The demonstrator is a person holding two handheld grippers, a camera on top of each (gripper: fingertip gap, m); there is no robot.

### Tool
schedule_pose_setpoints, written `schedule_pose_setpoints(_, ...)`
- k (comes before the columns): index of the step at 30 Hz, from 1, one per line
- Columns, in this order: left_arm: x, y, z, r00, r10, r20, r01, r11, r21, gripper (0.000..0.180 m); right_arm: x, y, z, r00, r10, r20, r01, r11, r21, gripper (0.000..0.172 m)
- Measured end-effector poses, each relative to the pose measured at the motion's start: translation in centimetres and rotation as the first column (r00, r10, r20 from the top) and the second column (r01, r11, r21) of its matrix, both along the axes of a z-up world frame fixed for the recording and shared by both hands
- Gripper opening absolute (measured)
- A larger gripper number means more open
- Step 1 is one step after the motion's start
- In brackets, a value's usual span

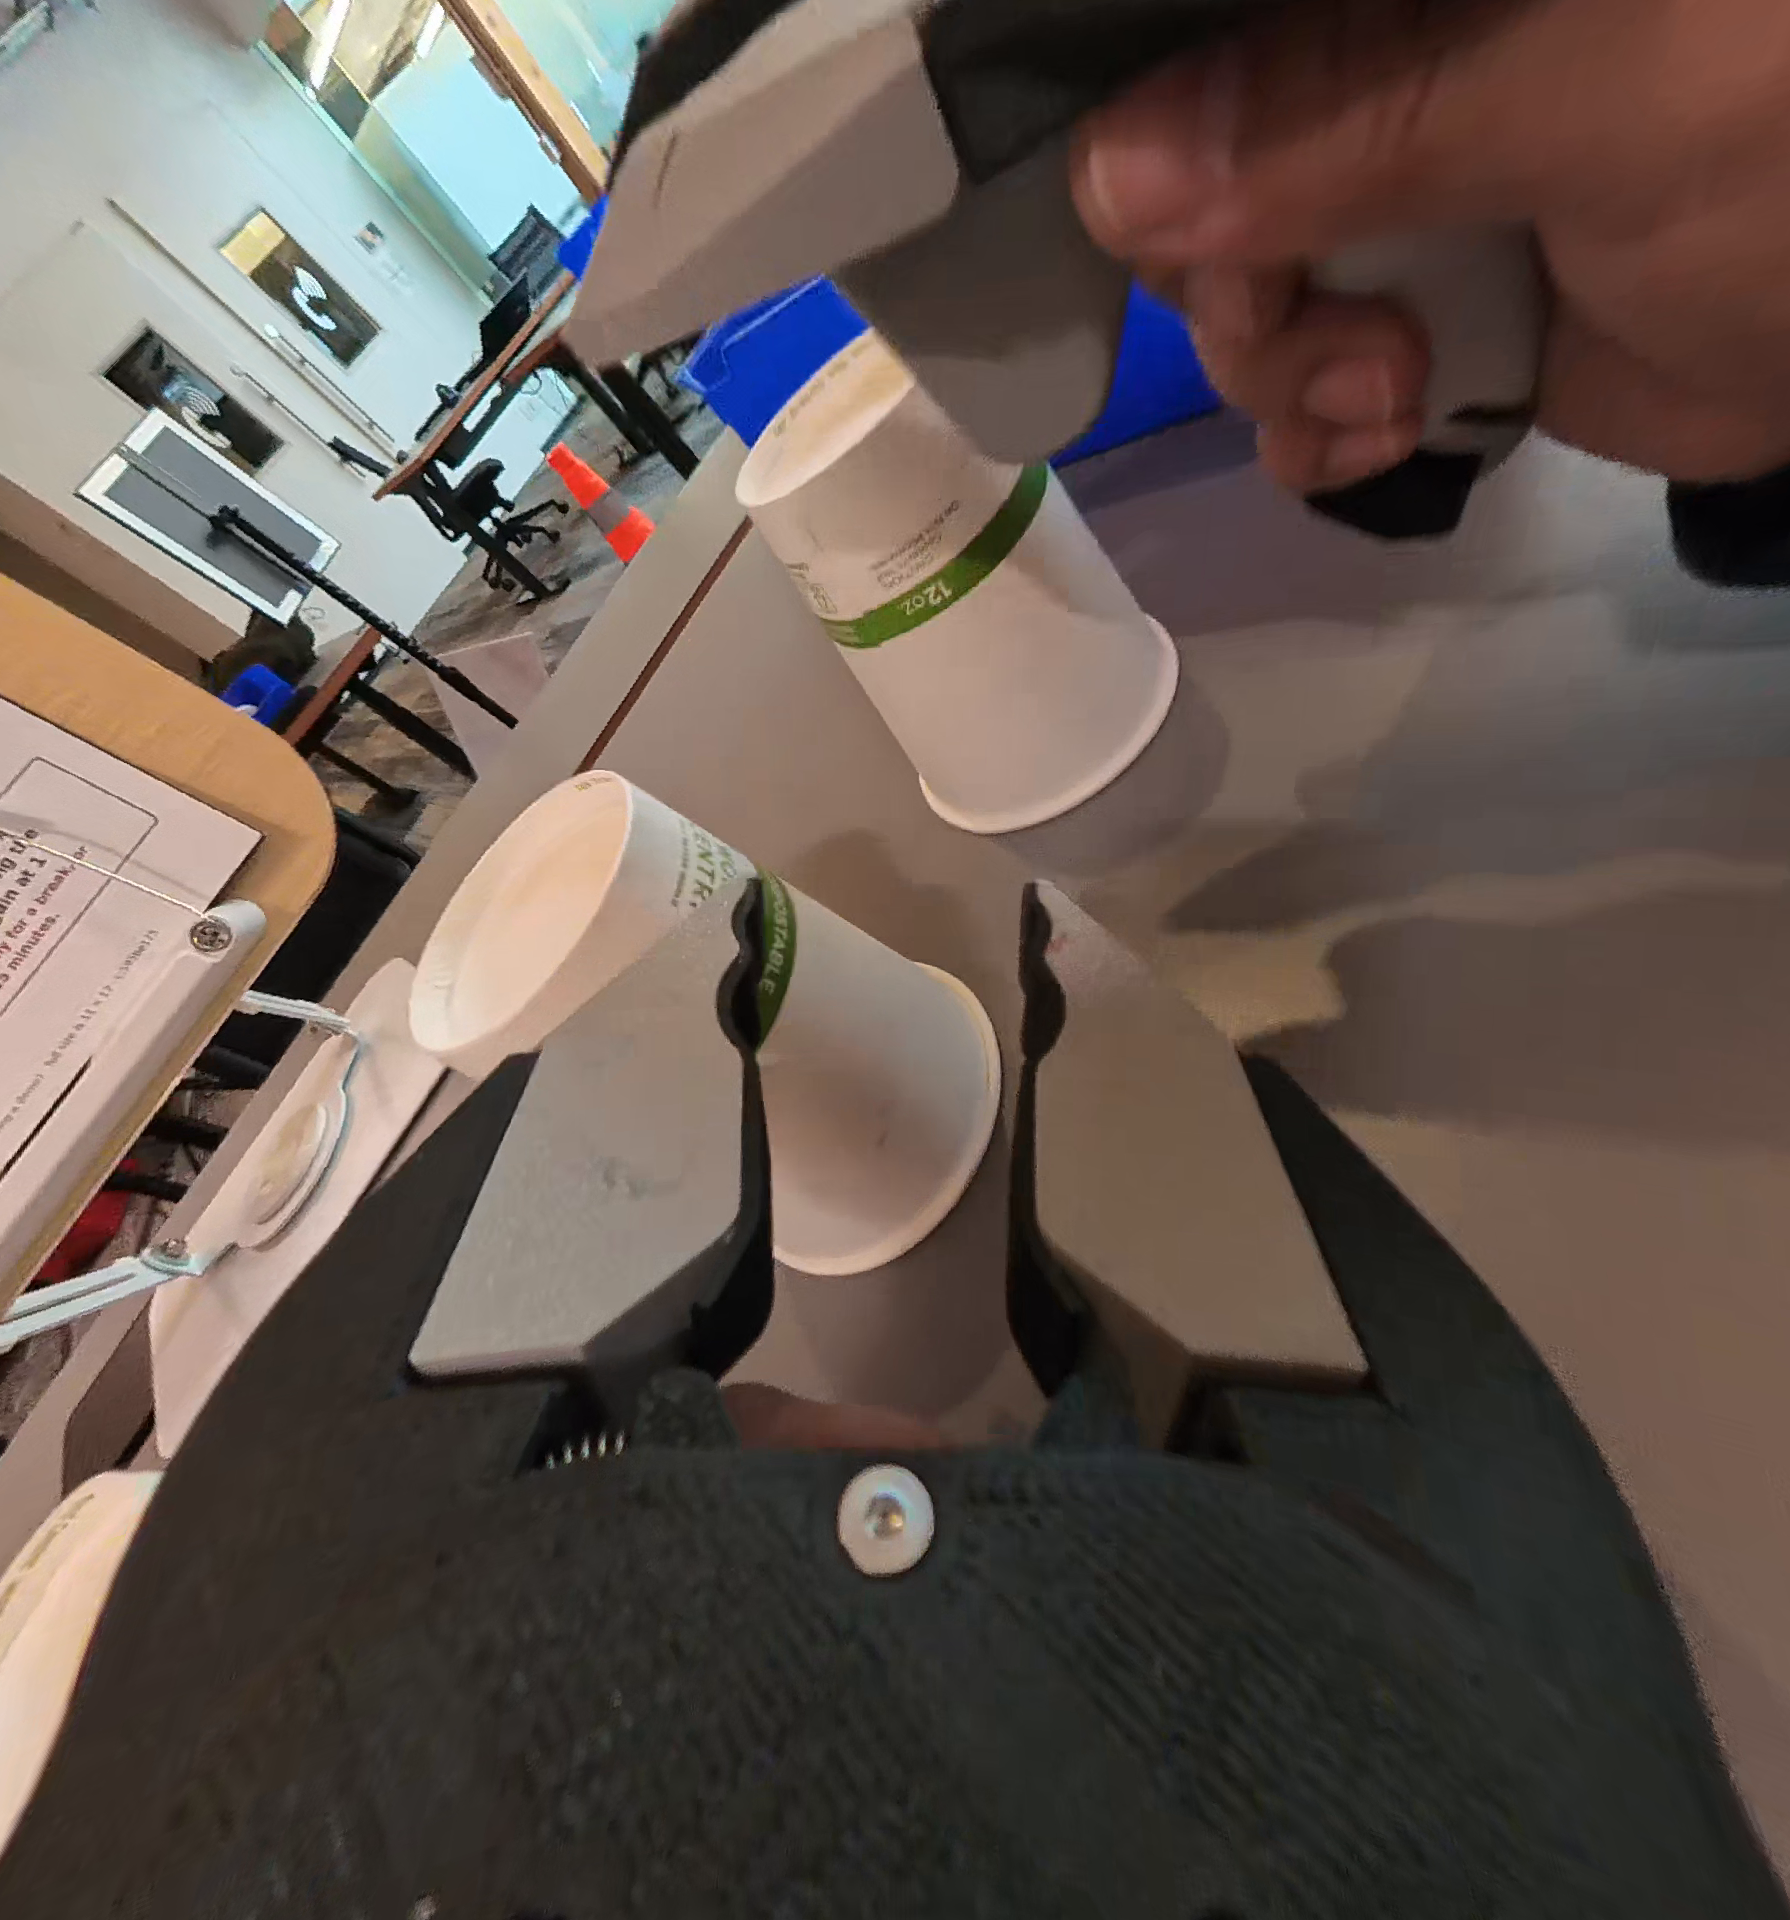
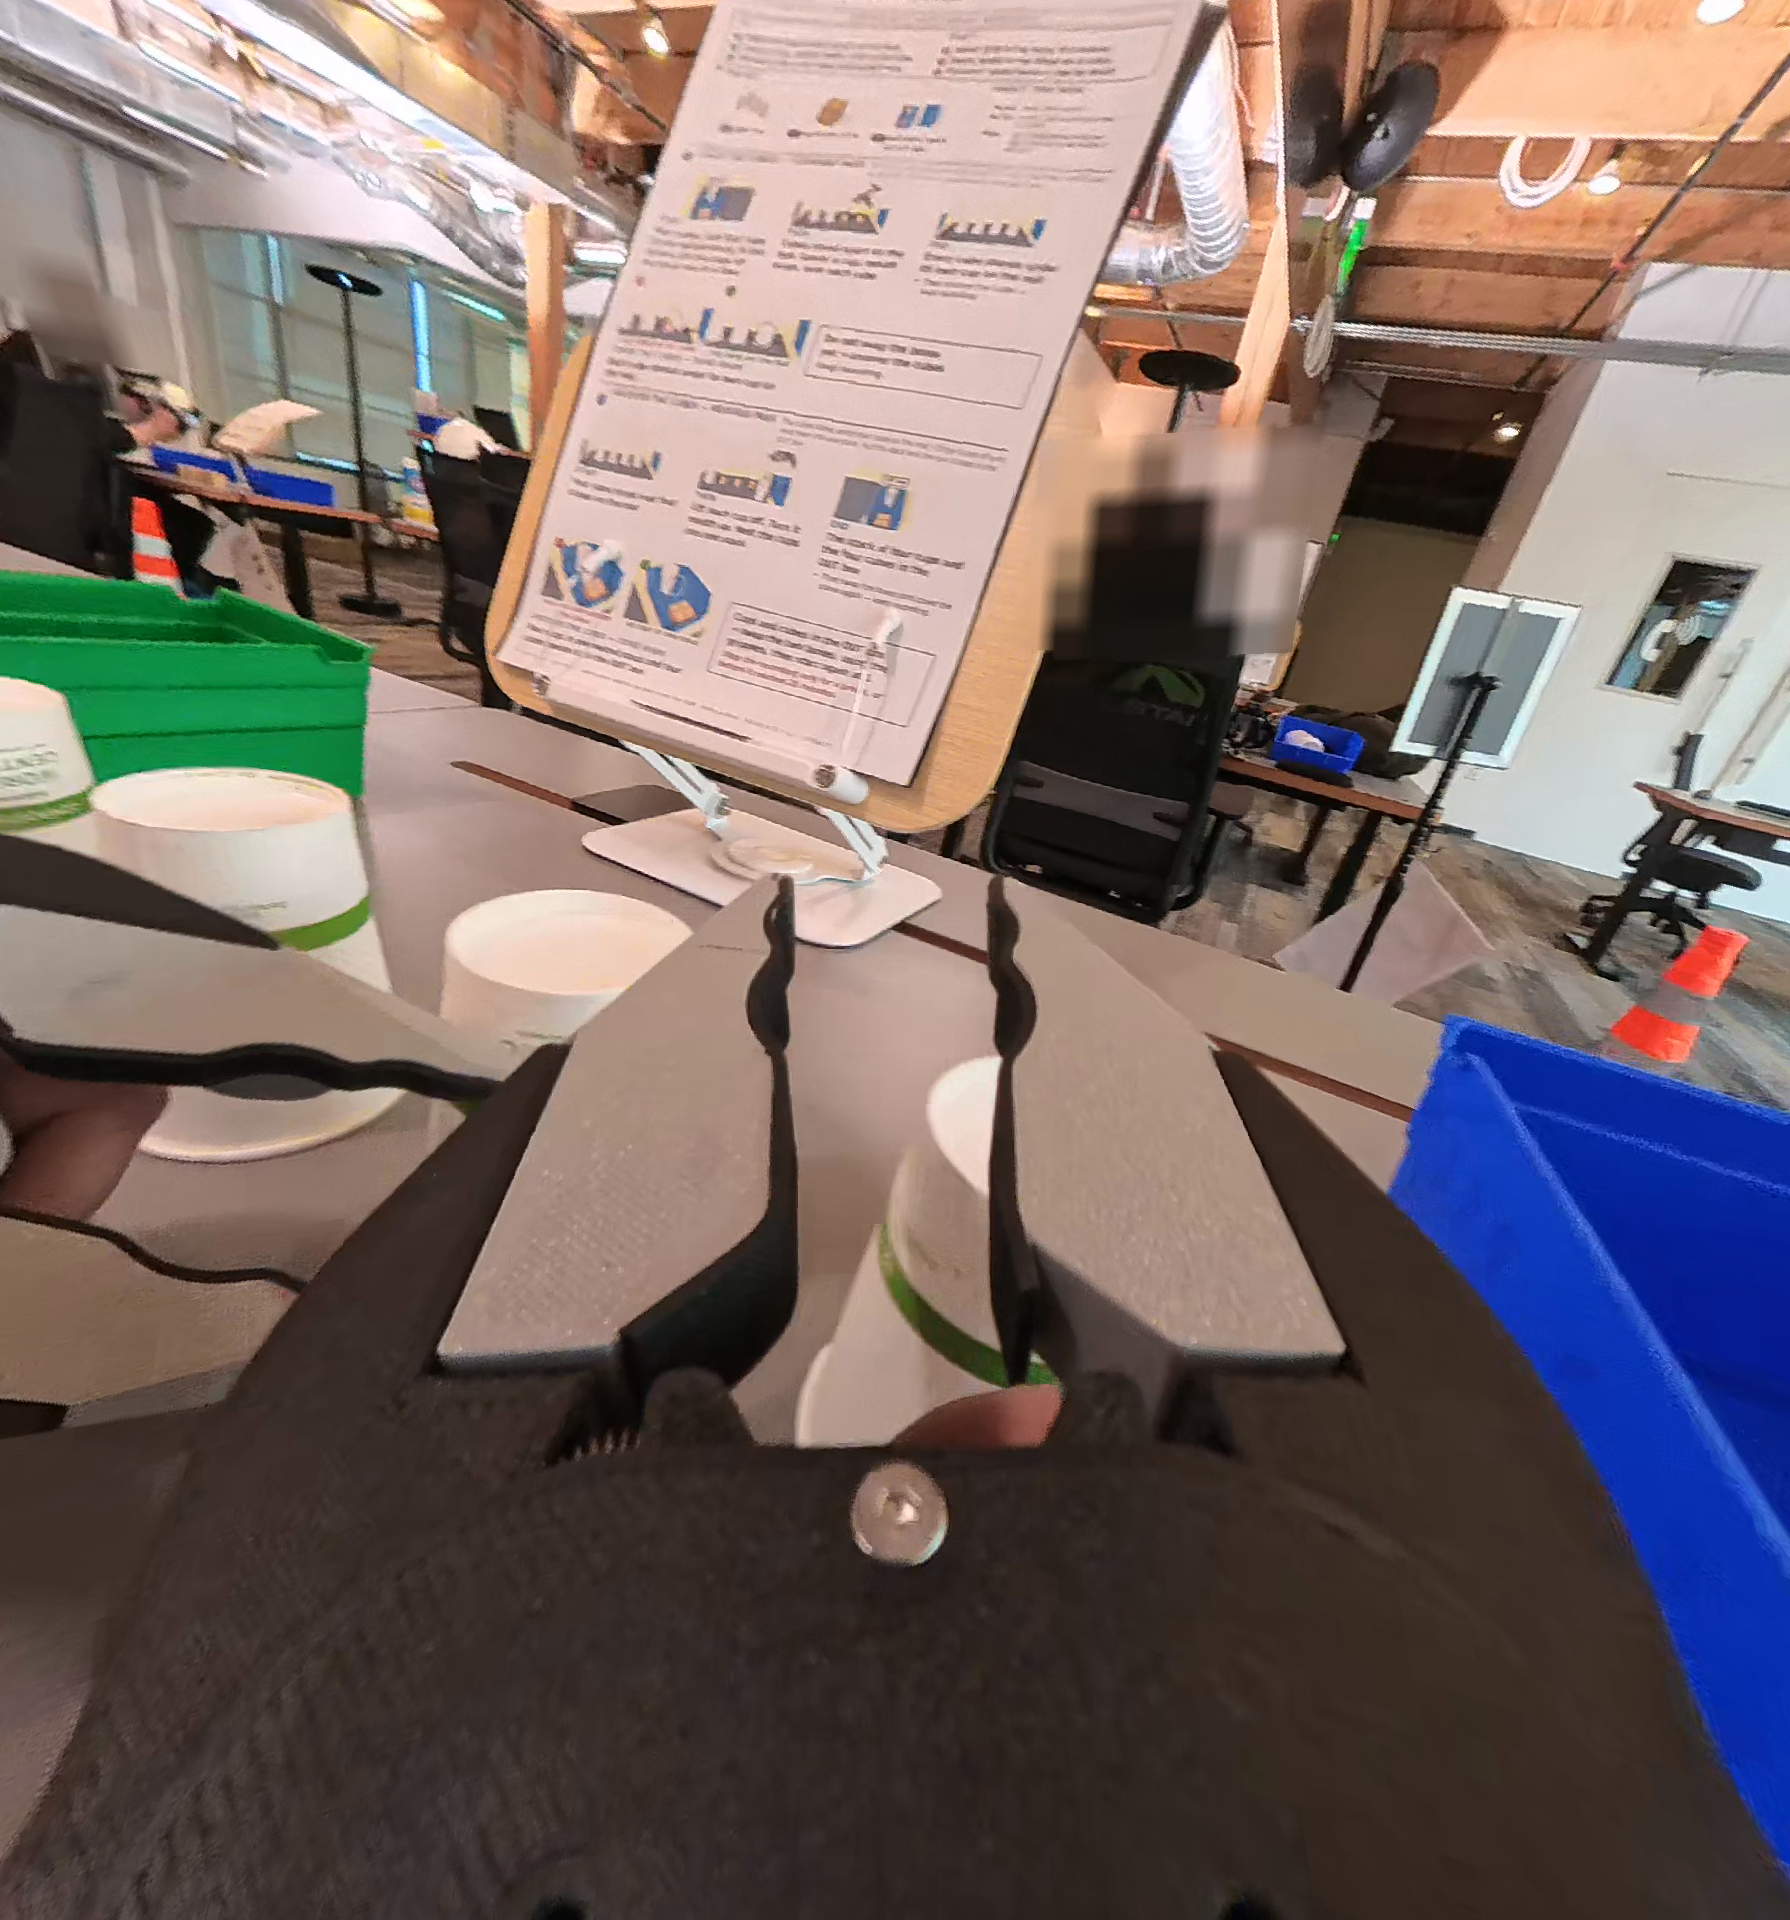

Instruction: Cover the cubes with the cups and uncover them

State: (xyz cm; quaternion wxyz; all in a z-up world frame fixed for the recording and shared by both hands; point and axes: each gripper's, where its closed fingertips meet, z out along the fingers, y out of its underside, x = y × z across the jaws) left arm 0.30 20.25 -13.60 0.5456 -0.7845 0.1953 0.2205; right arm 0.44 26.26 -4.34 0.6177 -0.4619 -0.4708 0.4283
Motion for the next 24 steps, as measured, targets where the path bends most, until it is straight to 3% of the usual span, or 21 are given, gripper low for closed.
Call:
schedule_pose_setpoints(6, 0.1, 0.0, 0.0, 0.999, 0.000, 0.037, 0.000, 1.000, -0.001, 0.048, -0.2, 0.8, -1.2, 0.995, 0.029, 0.099, -0.025, 0.999, -0.039, 0.050)
schedule_pose_setpoints(24, -1.3, -0.1, 0.1, 0.995, 0.050, 0.083, -0.050, 0.999, 0.000, 0.043, -0.2, 0.3, -1.1, 0.996, 0.030, 0.083, -0.027, 0.999, -0.043, 0.045)
